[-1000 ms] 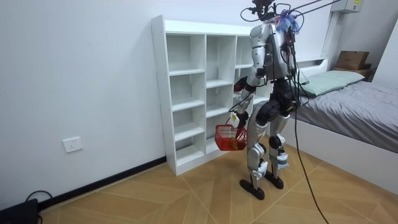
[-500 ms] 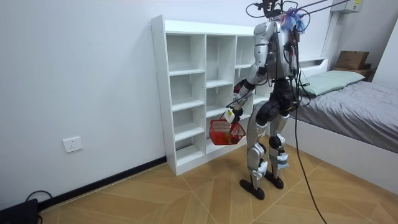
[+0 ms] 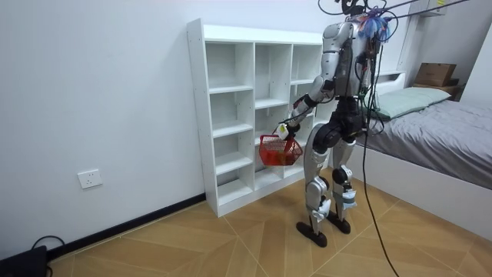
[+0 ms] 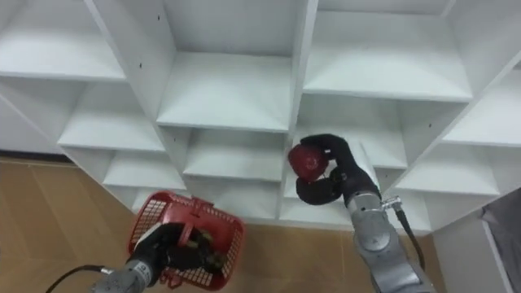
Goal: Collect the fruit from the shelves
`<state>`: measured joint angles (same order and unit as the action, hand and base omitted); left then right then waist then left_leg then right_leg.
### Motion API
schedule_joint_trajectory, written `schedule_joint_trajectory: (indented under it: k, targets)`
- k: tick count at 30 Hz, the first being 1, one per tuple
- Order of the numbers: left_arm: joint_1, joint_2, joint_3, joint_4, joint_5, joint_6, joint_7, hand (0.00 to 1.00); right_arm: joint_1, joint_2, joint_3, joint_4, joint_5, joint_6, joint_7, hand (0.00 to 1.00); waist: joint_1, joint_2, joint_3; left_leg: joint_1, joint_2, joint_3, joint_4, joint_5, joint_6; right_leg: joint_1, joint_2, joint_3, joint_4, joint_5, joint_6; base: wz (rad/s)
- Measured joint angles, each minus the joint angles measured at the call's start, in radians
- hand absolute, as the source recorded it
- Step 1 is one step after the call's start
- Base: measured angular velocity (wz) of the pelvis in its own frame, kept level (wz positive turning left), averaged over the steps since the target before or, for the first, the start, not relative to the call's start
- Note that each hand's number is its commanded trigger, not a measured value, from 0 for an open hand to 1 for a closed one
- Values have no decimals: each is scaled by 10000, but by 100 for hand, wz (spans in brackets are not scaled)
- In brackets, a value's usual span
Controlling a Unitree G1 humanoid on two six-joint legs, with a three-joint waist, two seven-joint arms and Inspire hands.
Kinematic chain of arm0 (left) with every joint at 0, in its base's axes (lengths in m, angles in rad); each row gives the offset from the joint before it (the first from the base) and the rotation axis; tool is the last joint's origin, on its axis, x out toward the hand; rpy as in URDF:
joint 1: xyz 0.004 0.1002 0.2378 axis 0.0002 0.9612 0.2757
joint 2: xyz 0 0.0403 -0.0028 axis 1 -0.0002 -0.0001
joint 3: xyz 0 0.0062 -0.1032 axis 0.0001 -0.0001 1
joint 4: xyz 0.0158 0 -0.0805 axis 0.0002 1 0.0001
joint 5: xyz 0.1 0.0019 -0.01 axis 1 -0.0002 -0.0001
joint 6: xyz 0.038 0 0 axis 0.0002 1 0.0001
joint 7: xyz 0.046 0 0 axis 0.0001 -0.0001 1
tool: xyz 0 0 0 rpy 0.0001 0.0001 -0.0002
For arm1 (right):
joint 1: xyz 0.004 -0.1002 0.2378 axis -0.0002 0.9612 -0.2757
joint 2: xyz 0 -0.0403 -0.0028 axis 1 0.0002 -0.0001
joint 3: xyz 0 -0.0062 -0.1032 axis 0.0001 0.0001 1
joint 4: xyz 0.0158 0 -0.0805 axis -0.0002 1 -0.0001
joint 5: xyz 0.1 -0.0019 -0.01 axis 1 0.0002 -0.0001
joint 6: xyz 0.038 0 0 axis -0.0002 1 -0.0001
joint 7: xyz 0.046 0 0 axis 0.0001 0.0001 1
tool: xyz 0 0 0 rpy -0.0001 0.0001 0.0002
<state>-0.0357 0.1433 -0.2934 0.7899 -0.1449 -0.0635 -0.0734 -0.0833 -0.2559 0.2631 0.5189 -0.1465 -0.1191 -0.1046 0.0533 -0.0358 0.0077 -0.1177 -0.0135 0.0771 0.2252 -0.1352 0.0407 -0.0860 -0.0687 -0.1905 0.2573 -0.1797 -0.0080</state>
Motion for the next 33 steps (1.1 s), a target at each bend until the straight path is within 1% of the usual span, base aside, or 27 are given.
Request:
schedule_joint_trajectory:
  k: [2, 4, 5, 7, 11, 13, 16, 18, 20, 23, 25, 33]
  targets:
    - [-1, -50, 32, -50, -3, -232, -48, 100, 273, 189, -2, -32, -55, -2, 217, 100, -58, -74, -22, 153, 4, 54, -46, 5, -7, 170, 12, 5, -27, 4, 0, -2]
    - [0, -81, 38, -57, -9, -295, -77, 100, 439, 367, 12, -31, -81, -3, 389, 100, -147, -114, -40, 210, 5, 52, -47, -3, -15, 263, 28, -11, -64, 10, 3, 3]
    - [3, -114, 37, -57, -9, -294, -75, 100, 554, 475, 39, -38, -117, -3, 494, 100, -199, -116, -40, 251, 5, 50, -48, -6, -15, 338, 29, -11, -156, 30, 13, 0]
    - [0, -169, 37, -82, -9, -294, -77, 100, 767, 554, 136, -159, -281, -3, 677, 100, -217, -117, -39, 264, 4, 52, -59, -19, -14, 350, 91, -2, -196, 34, 17, 0]
    - [3, -235, 47, -191, -4, -294, -208, 100, 1049, 662, 293, -194, -823, -3, 1155, 100, -210, -113, -37, 262, 10, 54, -58, -31, -18, 347, 104, 16, -191, 39, 20, 0]
    - [3, -250, 76, -307, -8, -295, -257, 100, 1080, 674, 293, -195, -1057, -3, 1355, 100, -188, -107, -33, 262, 16, 54, -57, -42, -26, 345, 113, 32, -191, 39, 19, 0]
    - [0, -281, 98, -486, -17, -296, -307, 100, 1078, 794, 292, -195, -1197, -3, 1452, 100, -201, -101, -30, 277, 27, 54, -45, -58, -37, 346, 150, 164, -174, 38, 17, -3]
    - [2, -326, 151, -516, -17, -296, -389, 100, 1079, 897, 292, -195, -1252, -3, 1525, 100, -203, -79, -14, 307, 40, 56, -43, -86, -47, 352, 168, 222, -168, 38, 16, -8]
    - [2, -384, 155, -684, -24, -295, -474, 100, 1077, 986, 299, -219, -1332, 19, 1549, 100, -205, -29, 27, 300, 45, 66, -34, -106, -49, 344, 172, 250, -172, 38, 16, -4]
    - [-5, -453, 154, -870, -56, -297, -488, 100, 1074, 1029, 321, -303, -1322, 50, 1706, 100, -194, 60, 84, 293, 43, 83, -40, -113, -48, 328, 169, 266, -176, 38, 17, 0]
    - [-4, -461, 147, -901, -52, -297, -505, 100, 1075, 1063, 322, -304, -1322, 51, 1750, 100, -211, 88, 103, 284, 54, 106, -42, -117, -53, 324, 171, 269, -185, 38, 16, 0]
    - [-3, -454, 164, -1061, -13, -297, -727, 100, 1073, 1069, 307, -304, -1337, 56, 1975, 100, -184, 98, 101, 273, 92, 241, -48, -145, -72, 274, 186, 353, -190, 34, 10, -2]
